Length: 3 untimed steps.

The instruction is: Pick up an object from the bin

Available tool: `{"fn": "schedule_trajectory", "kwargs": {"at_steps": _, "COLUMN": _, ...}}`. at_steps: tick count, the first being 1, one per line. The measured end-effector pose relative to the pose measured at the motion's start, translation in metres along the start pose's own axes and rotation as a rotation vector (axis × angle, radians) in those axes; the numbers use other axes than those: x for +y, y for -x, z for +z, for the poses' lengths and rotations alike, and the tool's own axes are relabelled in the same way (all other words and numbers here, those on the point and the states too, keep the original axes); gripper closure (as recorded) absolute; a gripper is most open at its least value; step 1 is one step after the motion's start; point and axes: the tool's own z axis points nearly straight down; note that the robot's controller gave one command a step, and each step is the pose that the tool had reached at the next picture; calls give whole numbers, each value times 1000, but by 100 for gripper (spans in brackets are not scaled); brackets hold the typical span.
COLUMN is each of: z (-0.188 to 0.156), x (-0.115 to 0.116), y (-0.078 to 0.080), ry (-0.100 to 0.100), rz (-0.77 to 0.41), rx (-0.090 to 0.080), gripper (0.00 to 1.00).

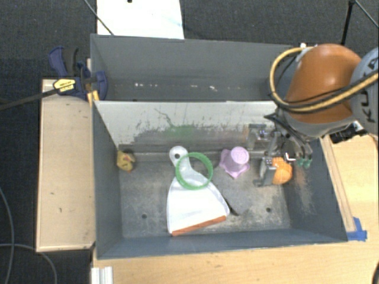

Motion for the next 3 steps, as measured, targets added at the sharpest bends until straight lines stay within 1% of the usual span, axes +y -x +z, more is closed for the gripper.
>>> {"fn": "schedule_trajectory", "kwargs": {"at_steps": 1, "z": 0, "x": 0, "y": 0, "ry": 0, "rz": 0, "rx": 0, "gripper": 0}}
{"fn": "schedule_trajectory", "kwargs": {"at_steps": 2, "z": -51, "x": -1, "y": -10, "ry": 1, "rz": -67, "rx": 6, "gripper": 0}}
{"fn": "schedule_trajectory", "kwargs": {"at_steps": 3, "z": 61, "x": 59, "y": -28, "ry": 2, "rz": -202, "rx": 9, "gripper": 100}}
